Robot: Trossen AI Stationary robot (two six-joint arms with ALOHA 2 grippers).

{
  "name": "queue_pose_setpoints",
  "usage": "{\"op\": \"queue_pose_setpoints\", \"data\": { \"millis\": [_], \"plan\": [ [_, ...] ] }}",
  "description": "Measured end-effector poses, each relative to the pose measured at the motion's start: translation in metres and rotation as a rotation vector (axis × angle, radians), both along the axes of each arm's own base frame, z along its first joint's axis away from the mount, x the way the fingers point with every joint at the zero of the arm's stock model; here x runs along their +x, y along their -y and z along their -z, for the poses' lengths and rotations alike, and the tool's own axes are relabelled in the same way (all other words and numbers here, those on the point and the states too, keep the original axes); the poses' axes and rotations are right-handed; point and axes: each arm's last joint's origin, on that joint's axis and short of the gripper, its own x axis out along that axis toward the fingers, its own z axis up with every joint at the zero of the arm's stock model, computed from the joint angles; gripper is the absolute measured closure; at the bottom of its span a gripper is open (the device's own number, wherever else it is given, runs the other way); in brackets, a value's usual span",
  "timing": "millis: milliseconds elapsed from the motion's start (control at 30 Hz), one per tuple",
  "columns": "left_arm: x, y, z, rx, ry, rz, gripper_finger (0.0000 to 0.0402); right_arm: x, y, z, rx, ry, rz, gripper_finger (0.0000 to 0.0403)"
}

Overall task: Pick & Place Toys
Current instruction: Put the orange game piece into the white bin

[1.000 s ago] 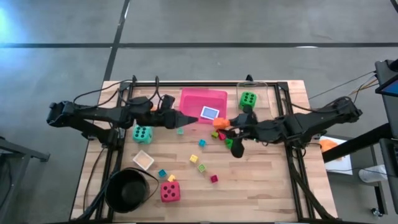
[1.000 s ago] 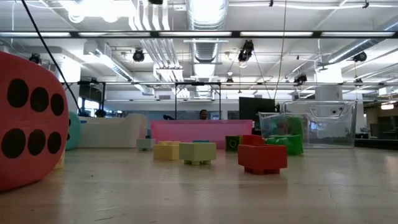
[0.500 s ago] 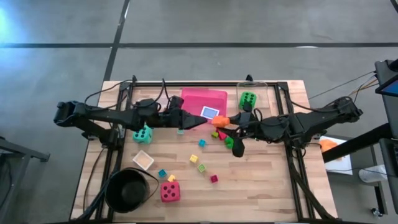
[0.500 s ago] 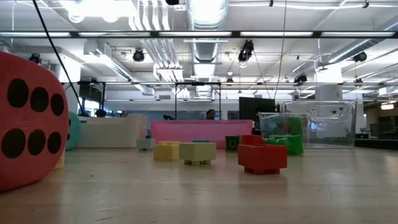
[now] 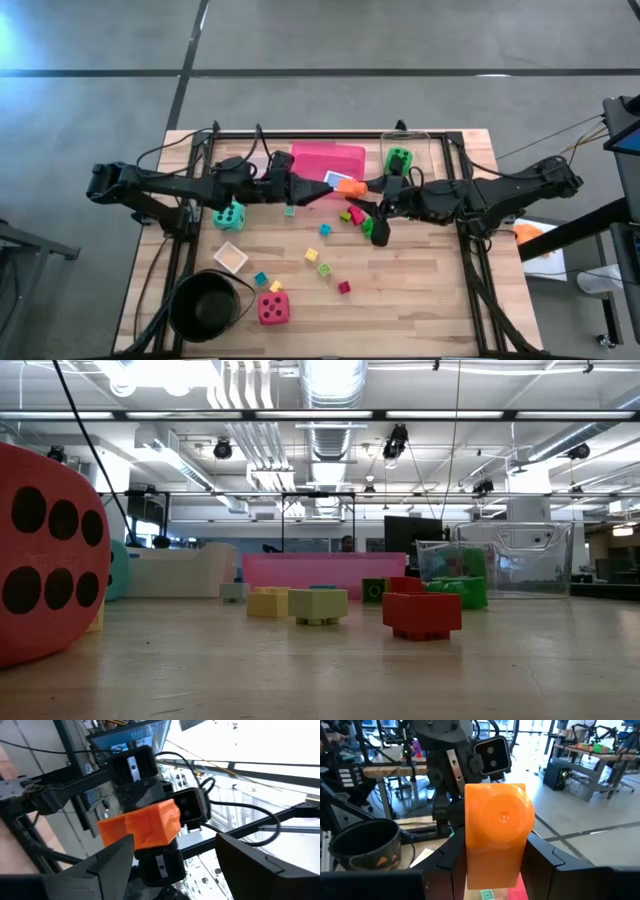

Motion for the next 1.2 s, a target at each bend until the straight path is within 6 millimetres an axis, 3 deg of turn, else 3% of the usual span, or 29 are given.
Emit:
{"op": "queue_pose_setpoints", "data": {
  "millis": [233, 633, 867, 1000, 1200],
  "plan": [
    [0.001, -0.002, -0.001, -0.011, 0.001, -0.004, 0.0123, 0.001, 0.0, -0.001, 0.005, 0.012, -0.017, 0.0273],
    [0.027, -0.004, -0.02, 0.018, 0.022, 0.066, 0.0123, 0.001, 0.002, -0.002, -0.002, 0.017, -0.017, 0.0273],
    [0.036, -0.003, -0.02, 0.027, 0.02, 0.113, 0.0133, 0.001, 0.002, -0.002, -0.01, 0.014, -0.02, 0.0273],
    [0.036, -0.003, -0.018, 0.021, 0.01, 0.114, 0.0181, 0.001, 0.002, -0.002, -0.015, 0.01, -0.02, 0.0273],
    [0.036, -0.003, -0.017, 0.022, 0.005, 0.099, 0.0307, 0.001, 0.002, -0.002, -0.016, 0.014, -0.022, 0.0273]
  ]
}}
